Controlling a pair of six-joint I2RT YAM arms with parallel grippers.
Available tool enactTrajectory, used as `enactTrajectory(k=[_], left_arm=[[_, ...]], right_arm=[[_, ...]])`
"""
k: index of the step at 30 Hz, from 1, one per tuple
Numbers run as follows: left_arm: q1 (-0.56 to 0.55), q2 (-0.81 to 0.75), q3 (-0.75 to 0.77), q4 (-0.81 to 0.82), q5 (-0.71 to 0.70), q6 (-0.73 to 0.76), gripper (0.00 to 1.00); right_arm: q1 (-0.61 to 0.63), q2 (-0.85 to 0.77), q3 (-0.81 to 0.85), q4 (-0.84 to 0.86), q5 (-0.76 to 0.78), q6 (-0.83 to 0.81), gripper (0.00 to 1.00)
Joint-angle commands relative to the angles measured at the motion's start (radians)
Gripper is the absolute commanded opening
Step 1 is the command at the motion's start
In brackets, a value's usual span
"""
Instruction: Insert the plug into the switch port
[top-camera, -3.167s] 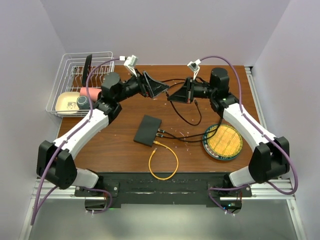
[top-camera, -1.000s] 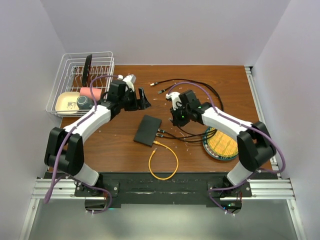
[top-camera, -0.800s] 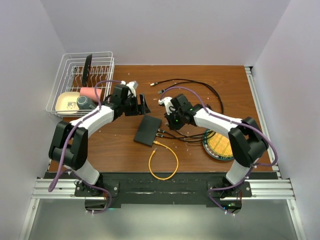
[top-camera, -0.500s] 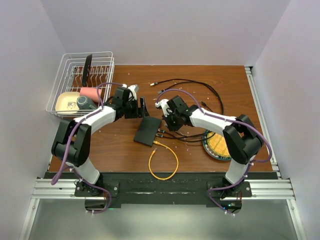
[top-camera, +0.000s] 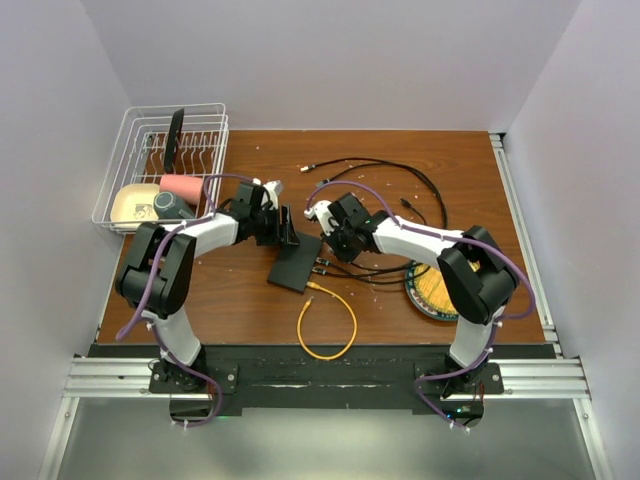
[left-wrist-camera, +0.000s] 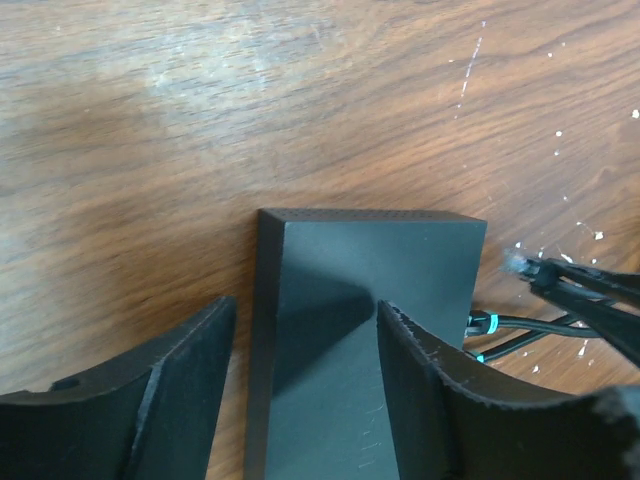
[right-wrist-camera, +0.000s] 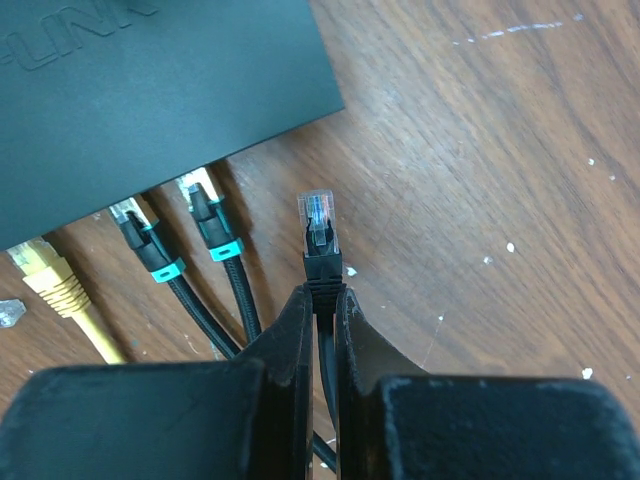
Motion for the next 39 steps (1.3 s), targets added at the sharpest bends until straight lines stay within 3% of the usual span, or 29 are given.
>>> enactTrajectory(k=[1, 11, 19, 39], left_arm=[[0.008, 0.024, 0.001, 0.061, 0.069, 0.010, 0.61], [-0.017, 0.033, 0.036, 0.092, 0.160, 0.014, 0.59], [-0.018, 0.024, 0.042, 0.063, 0.131, 0.030, 0.59], [-0.018, 0.032, 0.051, 0.052, 0.143, 0.033, 0.59]], right_arm=[[0.031, 0.014, 0.020, 0.023, 0.030, -0.041, 0.00], [0.056, 0.034, 0.025, 0.017, 0.030, -0.050, 0.00], [0.056, 0.027, 0.019, 0.027, 0.087, -0.030, 0.00], [0.067, 0.020, 0.048, 0.035, 0.055, -0.012, 0.00]])
